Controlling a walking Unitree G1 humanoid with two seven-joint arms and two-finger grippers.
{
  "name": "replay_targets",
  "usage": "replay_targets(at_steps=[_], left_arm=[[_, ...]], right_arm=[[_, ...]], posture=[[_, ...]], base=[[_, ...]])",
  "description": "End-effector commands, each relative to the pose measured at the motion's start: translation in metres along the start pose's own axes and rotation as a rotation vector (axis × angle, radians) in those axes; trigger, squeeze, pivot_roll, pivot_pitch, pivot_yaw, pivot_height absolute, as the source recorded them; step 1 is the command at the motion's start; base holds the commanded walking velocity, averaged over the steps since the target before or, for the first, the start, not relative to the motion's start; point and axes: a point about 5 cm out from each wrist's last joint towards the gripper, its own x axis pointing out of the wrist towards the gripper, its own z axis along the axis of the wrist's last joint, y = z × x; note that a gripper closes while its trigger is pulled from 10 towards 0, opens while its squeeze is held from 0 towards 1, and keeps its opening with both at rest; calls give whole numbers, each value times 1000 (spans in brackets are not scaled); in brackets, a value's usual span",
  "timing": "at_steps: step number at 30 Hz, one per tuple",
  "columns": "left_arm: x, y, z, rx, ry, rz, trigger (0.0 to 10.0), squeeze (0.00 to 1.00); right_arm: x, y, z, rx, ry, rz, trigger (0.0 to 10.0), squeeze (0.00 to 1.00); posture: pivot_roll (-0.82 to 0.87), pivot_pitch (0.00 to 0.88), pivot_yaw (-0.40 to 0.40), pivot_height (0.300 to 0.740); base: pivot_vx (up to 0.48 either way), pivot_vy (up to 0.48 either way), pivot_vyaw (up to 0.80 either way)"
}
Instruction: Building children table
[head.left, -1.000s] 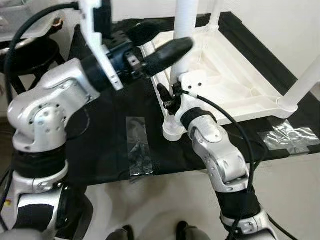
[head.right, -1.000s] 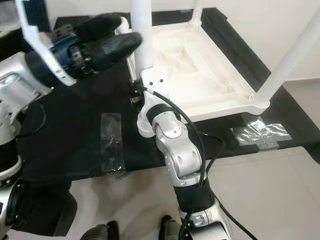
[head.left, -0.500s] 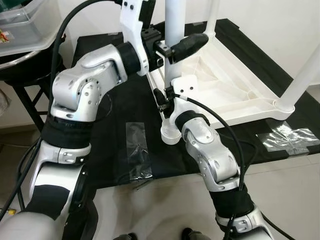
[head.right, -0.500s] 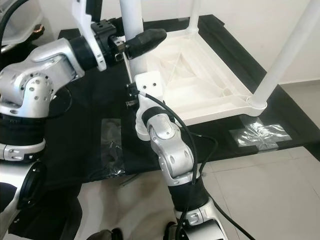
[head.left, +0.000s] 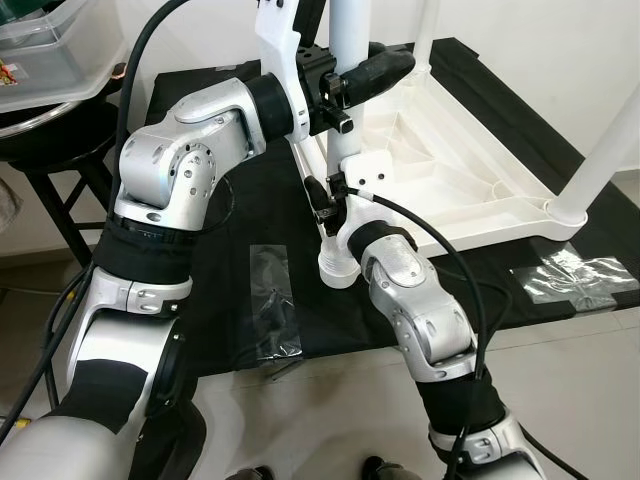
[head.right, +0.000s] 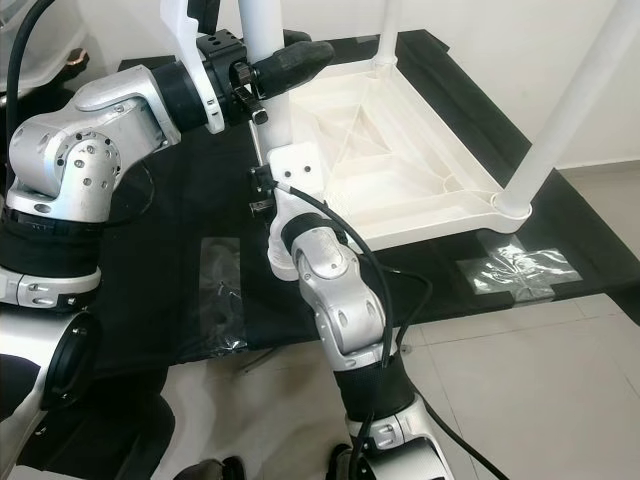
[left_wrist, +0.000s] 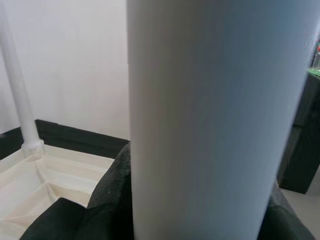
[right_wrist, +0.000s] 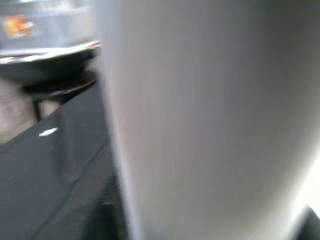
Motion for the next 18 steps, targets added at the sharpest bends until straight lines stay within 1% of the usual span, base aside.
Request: replay_targets(at_steps=[1, 3, 4, 5, 6, 7, 8, 9, 10, 11, 12, 13, 15, 17, 18], left_arm=[[3, -4, 6, -4, -29, -37, 0, 0], [4, -4, 5, -7, -28, -41, 0, 0], [4, -4, 5, -7, -28, -41, 0, 0], [4, -6, 5, -8, -27, -47, 0, 0], [5, -6, 4, -8, -26, -52, 0, 0], [5, -7, 4, -12, -25, -58, 0, 0], [5, -7, 4, -12, -25, -58, 0, 0], [6, -9, 3, -13, -25, -64, 0, 0], [6, -9, 3, -13, -25, -64, 0, 0], [6, -9, 3, -13, -26, -67, 0, 0], [6, -9, 3, -13, -26, -67, 0, 0], [7, -10, 3, -15, -27, -71, 0, 0], [8, -11, 4, -19, -28, -76, 0, 0], [8, -11, 4, -19, -28, -76, 0, 0], [8, -11, 5, -20, -28, -80, 0, 0]], right_arm=[[3, 3, 5, 31, -25, 74, 10000, 1000], [5, -5, 21, 48, -88, 204, 10000, 1000], [5, -5, 21, 48, -88, 204, 10000, 1000], [4, -12, 32, 12, -121, 318, 10000, 1000], [3, -17, 41, -17, -142, 394, 10000, 1000], [1, -23, 49, -64, -155, 504, 10000, 976], [1, -23, 49, -64, -155, 504, 10000, 976], [-1, -31, 56, -107, -157, 604, 10000, 588], [-1, -31, 56, -107, -157, 604, 10000, 588], [-2, -37, 60, -130, -155, 661, 10000, 588], [-2, -37, 60, -130, -155, 661, 10000, 588], [-2, -43, 66, -146, -151, 747, 10000, 0], [3, -53, 77, -166, -151, 850, 10000, 0], [3, -53, 77, -166, -151, 850, 10000, 0], [5, -56, 80, -165, -145, 900, 10000, 0]], posture=[[13, 160, 49, 740], [12, 160, 48, 740], [12, 160, 48, 740], [12, 162, 50, 740], [12, 163, 50, 740], [12, 165, 50, 740], [12, 165, 50, 740], [14, 170, 51, 740], [14, 170, 51, 740], [14, 170, 51, 740], [14, 170, 51, 740], [18, 176, 51, 740], [29, 185, 53, 740], [29, 185, 53, 740], [32, 188, 55, 740]], base=[[0, 0, 0], [0, 0, 0], [0, 0, 0], [0, 0, 0], [0, 0, 0], [0, 0, 0], [0, 0, 0], [0, 0, 0], [0, 0, 0], [0, 0, 0], [0, 0, 0], [0, 0, 0], [0, 0, 0], [0, 0, 0], [0, 0, 0]])
